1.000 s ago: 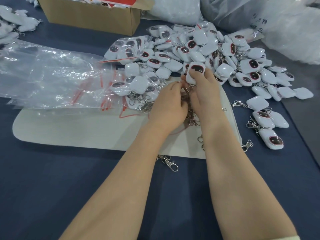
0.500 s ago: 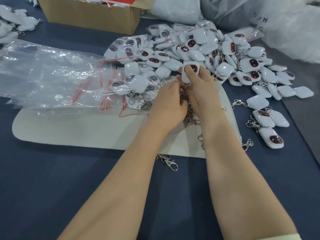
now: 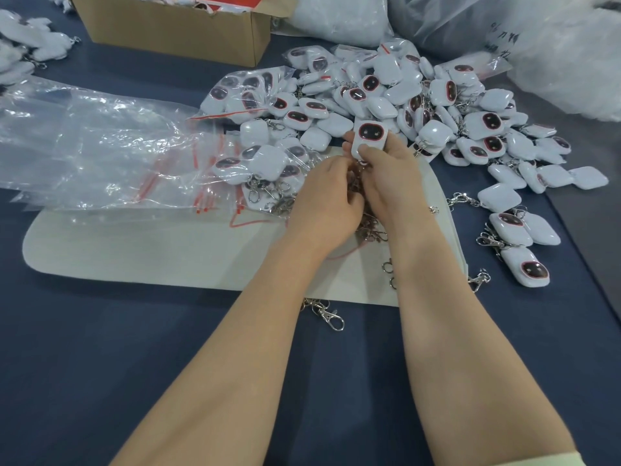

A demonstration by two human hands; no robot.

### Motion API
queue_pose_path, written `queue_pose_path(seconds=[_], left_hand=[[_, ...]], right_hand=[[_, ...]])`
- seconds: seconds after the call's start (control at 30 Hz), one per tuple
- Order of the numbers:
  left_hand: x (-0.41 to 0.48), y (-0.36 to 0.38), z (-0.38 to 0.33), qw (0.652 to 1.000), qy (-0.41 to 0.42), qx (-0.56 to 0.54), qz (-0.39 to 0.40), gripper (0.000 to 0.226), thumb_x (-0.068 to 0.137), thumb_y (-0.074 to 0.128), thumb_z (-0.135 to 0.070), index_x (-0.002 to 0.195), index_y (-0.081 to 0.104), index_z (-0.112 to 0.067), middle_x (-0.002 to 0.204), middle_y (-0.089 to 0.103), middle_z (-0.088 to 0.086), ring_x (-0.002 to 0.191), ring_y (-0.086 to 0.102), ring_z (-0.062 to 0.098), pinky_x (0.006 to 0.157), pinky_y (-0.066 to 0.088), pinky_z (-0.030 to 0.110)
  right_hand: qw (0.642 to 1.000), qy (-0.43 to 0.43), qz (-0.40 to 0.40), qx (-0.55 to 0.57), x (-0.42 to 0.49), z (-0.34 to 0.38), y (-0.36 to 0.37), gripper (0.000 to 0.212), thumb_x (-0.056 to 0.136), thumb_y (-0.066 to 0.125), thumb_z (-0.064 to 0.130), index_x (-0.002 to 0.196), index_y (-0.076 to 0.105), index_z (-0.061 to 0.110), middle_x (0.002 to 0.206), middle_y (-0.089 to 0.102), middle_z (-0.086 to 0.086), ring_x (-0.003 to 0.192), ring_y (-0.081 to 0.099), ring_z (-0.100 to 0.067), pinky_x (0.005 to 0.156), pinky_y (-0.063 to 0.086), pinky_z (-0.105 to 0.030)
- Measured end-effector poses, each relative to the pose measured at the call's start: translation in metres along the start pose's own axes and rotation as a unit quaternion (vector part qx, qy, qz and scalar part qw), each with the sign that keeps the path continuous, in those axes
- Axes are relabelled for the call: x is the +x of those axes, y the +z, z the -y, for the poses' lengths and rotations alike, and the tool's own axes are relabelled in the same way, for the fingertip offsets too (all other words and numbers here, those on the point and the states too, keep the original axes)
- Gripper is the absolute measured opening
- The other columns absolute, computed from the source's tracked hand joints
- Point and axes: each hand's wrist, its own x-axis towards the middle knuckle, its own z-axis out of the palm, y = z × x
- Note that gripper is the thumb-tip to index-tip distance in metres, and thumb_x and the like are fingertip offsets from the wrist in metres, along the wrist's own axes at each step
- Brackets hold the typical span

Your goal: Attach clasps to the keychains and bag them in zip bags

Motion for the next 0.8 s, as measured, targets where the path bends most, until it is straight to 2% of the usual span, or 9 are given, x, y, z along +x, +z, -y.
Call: queue_pose_path(seconds=[0.1, 0.23, 0.3, 0.37, 0.47, 0.6, 0.73, 0.8], left_hand=[[0.0, 0.0, 0.0, 1.0, 0.005, -0.008, -0.01, 0.036, 0.084, 0.05, -0.005, 0.12, 0.053, -0.005, 0.119, 0.054, 0.009, 0.111, 0.049, 0.023, 0.09, 0.038, 0.028], [-0.002, -0.001, -0.003, 0.998, 0.026, -0.003, -0.052, 0.029, 0.087, 0.049, -0.007, 0.115, 0.057, -0.009, 0.122, 0.053, 0.004, 0.11, 0.048, 0.018, 0.086, 0.034, 0.022], [-0.004, -0.004, -0.006, 0.995, 0.036, 0.015, -0.094, 0.024, 0.089, 0.049, -0.01, 0.111, 0.059, -0.008, 0.118, 0.056, 0.005, 0.109, 0.049, 0.02, 0.088, 0.035, 0.024], [-0.004, -0.008, -0.006, 0.987, 0.039, 0.052, -0.145, 0.023, 0.089, 0.049, -0.013, 0.108, 0.061, -0.007, 0.115, 0.058, 0.006, 0.109, 0.051, 0.024, 0.097, 0.036, 0.033], [-0.003, -0.012, -0.003, 0.978, -0.009, 0.098, -0.181, 0.027, 0.09, 0.049, -0.018, 0.113, 0.06, -0.009, 0.133, 0.049, 0.008, 0.126, 0.042, 0.027, 0.107, 0.029, 0.047], [-0.005, -0.013, 0.002, 0.975, -0.046, 0.092, -0.195, 0.027, 0.09, 0.05, -0.018, 0.113, 0.059, -0.007, 0.148, 0.032, 0.011, 0.137, 0.027, 0.029, 0.11, 0.027, 0.045], [-0.003, -0.016, 0.008, 0.968, -0.073, 0.109, -0.212, 0.028, 0.09, 0.05, -0.021, 0.113, 0.058, -0.01, 0.147, 0.034, 0.008, 0.133, 0.03, 0.028, 0.108, 0.03, 0.043], [-0.002, -0.019, 0.012, 0.968, -0.084, 0.114, -0.208, 0.028, 0.091, 0.049, -0.023, 0.115, 0.057, -0.011, 0.144, 0.038, 0.006, 0.13, 0.034, 0.027, 0.108, 0.03, 0.042]], right_hand=[[1.0, -0.009, 0.001, -0.014, 0.0, 0.0, -0.001, 0.027, 0.094, 0.04, -0.013, 0.111, 0.056, 0.0, 0.096, 0.064, -0.01, 0.091, 0.064, -0.018, 0.084, 0.054, -0.026], [1.0, 0.001, -0.003, -0.004, 0.001, 0.001, -0.003, 0.026, 0.094, 0.041, -0.013, 0.104, 0.058, 0.003, 0.104, 0.064, -0.014, 0.1, 0.063, -0.022, 0.096, 0.051, -0.038], [1.0, 0.007, -0.01, -0.001, 0.002, 0.0, -0.003, 0.024, 0.093, 0.043, -0.011, 0.096, 0.06, 0.007, 0.1, 0.064, -0.013, 0.094, 0.064, -0.022, 0.092, 0.051, -0.039], [0.999, 0.011, -0.02, 0.023, 0.003, 0.0, -0.002, 0.019, 0.094, 0.046, -0.008, 0.092, 0.059, 0.006, 0.094, 0.063, -0.011, 0.084, 0.064, -0.02, 0.083, 0.054, -0.034], [0.999, 0.016, -0.031, 0.04, 0.006, -0.001, -0.003, 0.016, 0.095, 0.047, -0.004, 0.091, 0.059, 0.008, 0.093, 0.063, -0.009, 0.081, 0.064, -0.017, 0.07, 0.056, -0.025], [0.998, 0.025, -0.036, 0.048, 0.008, -0.002, -0.004, 0.016, 0.095, 0.047, -0.003, 0.091, 0.058, 0.007, 0.098, 0.062, -0.013, 0.086, 0.064, -0.02, 0.072, 0.054, -0.025], [0.999, 0.019, -0.031, 0.015, 0.006, -0.002, -0.003, 0.019, 0.094, 0.048, -0.002, 0.086, 0.061, 0.01, 0.082, 0.065, -0.006, 0.077, 0.064, -0.017, 0.073, 0.052, -0.028], [0.999, 0.009, -0.029, -0.01, 0.005, -0.002, -0.002, 0.018, 0.094, 0.048, -0.001, 0.087, 0.06, 0.01, 0.083, 0.064, -0.006, 0.076, 0.063, -0.016, 0.074, 0.052, -0.028]])
